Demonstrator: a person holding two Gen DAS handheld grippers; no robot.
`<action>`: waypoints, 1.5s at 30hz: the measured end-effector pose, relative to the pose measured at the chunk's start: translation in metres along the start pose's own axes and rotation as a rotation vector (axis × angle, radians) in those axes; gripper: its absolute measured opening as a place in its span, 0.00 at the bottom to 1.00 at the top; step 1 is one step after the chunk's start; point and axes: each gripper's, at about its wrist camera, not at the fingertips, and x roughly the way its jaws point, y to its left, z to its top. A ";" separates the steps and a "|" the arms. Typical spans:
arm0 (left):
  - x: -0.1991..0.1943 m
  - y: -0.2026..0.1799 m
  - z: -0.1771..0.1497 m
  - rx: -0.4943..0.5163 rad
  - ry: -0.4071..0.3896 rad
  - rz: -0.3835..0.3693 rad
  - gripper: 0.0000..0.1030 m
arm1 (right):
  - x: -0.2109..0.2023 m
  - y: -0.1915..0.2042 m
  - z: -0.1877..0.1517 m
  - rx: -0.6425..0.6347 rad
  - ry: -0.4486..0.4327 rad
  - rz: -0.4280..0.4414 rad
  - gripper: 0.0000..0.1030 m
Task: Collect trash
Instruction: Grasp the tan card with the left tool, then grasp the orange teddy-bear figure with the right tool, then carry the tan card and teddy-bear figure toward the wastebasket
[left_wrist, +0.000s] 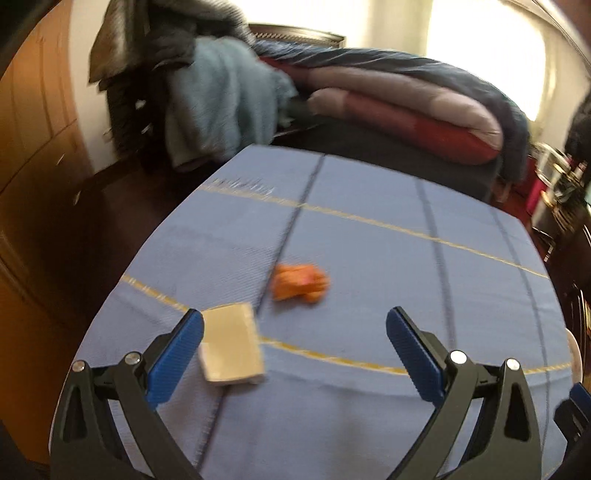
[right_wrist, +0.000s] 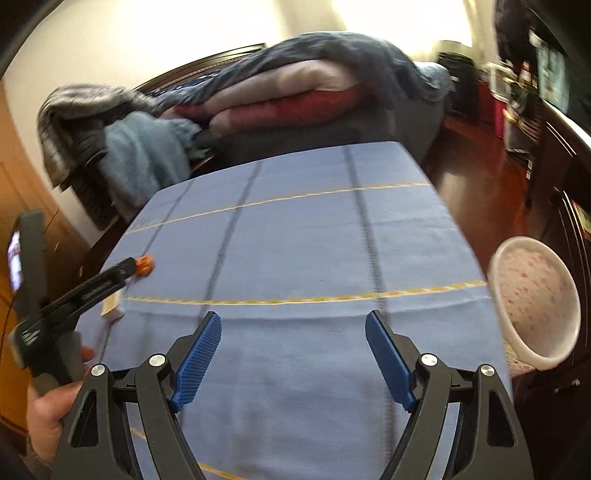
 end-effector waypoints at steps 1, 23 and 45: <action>0.006 0.007 0.000 -0.012 0.013 0.000 0.96 | 0.001 0.007 0.000 -0.013 0.001 0.004 0.78; 0.020 0.086 -0.004 -0.091 0.008 -0.042 0.38 | 0.064 0.129 0.030 -0.171 0.076 0.125 0.78; 0.004 0.150 0.004 -0.192 -0.019 -0.005 0.38 | 0.155 0.210 0.037 -0.275 0.162 0.124 0.40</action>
